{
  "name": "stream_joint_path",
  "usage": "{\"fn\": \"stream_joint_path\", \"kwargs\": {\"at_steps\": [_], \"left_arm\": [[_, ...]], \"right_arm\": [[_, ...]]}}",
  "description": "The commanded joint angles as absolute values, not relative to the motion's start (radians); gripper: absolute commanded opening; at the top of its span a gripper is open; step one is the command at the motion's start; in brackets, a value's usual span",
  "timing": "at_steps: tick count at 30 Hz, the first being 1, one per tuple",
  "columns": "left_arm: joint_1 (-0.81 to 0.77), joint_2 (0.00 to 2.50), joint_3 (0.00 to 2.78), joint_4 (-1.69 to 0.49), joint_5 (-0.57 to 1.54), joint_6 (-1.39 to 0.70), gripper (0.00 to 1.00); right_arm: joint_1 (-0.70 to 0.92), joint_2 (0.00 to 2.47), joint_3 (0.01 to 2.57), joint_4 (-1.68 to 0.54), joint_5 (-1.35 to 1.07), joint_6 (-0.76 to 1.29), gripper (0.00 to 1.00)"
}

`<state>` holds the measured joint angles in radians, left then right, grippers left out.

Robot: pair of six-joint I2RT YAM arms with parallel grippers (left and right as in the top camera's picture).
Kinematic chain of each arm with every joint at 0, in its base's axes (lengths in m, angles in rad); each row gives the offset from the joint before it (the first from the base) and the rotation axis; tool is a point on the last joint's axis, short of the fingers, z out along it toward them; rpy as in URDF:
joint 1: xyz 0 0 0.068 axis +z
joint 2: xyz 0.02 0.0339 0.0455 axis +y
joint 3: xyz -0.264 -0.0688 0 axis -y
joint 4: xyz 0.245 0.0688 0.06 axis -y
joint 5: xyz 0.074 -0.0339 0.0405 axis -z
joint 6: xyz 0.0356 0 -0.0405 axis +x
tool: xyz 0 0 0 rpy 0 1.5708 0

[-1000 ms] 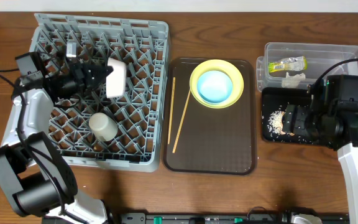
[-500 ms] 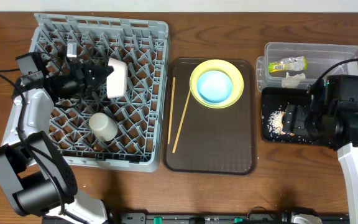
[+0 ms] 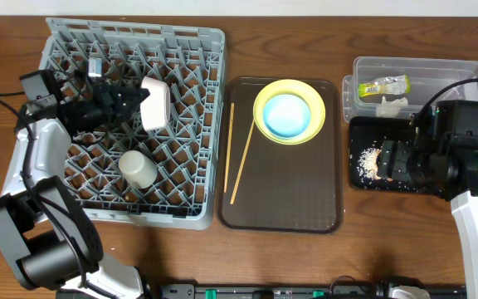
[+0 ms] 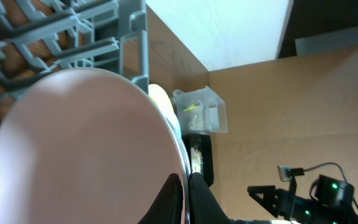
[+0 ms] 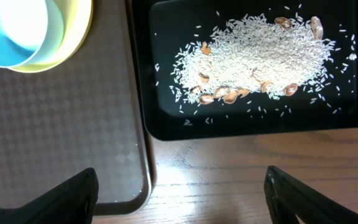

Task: Sort waste into correct bins and load items into the dishwasher
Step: 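Open the left gripper to release the white cup and lift away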

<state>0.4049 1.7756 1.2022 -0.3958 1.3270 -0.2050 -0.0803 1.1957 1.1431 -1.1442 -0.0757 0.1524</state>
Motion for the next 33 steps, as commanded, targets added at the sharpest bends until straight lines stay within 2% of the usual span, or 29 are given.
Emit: {"fn": "stream_joint_path", "kwargs": {"at_steps": [1,6,7,8,10,11,12,13,16,22,23,28,33], "left_arm": [[0.432,1.794,1.195,-0.410,1.129,-0.192,0.06],[0.484,1.794,1.195,-0.410,1.087,-0.192,0.07],[0.494,1.794,1.195,-0.410,1.087,-0.191,0.09],[0.501,1.794,1.195,-0.410,1.087,-0.191,0.15],[0.512,1.794,1.195,-0.410,1.087,-0.191,0.17],[0.515,1.794,1.195,-0.410,1.087,-0.191,0.26],[0.516,1.794,1.195,-0.411,1.087,-0.191,0.41],[0.516,1.794,1.195,-0.410,1.086,-0.191,0.49],[0.516,1.794,1.195,-0.410,1.086,-0.191,0.56],[0.516,1.768,1.195,-0.432,1.042,-0.192,0.58],[0.516,1.753,1.195,-0.441,1.024,-0.192,0.60],[0.498,1.625,1.195,-0.466,1.003,-0.192,0.60],[0.372,1.439,1.195,-0.516,0.812,-0.172,0.61]], "right_arm": [[-0.087,1.191,1.144,-1.149,-0.080,0.156,0.83],[-0.087,1.191,1.144,-1.156,-0.079,0.157,0.83],[-0.087,1.191,1.144,-1.156,-0.079,0.156,0.83],[-0.087,1.191,1.144,-1.156,-0.079,0.157,0.83],[-0.087,1.191,1.144,-1.152,-0.079,0.156,0.83],[-0.087,1.191,1.144,-1.151,-0.079,0.156,0.83],[-0.087,1.191,1.144,-1.151,-0.079,0.156,0.83],[-0.087,1.191,1.144,-1.153,-0.079,0.156,0.83],[-0.087,1.191,1.144,-1.153,-0.079,0.156,0.83],[-0.087,1.191,1.144,-1.153,-0.079,0.156,0.84],[-0.087,1.191,1.144,-1.153,-0.079,0.156,0.84],[-0.087,1.191,1.144,-1.152,-0.079,0.156,0.84],[-0.087,1.191,1.144,-1.152,-0.056,0.157,0.84]]}}
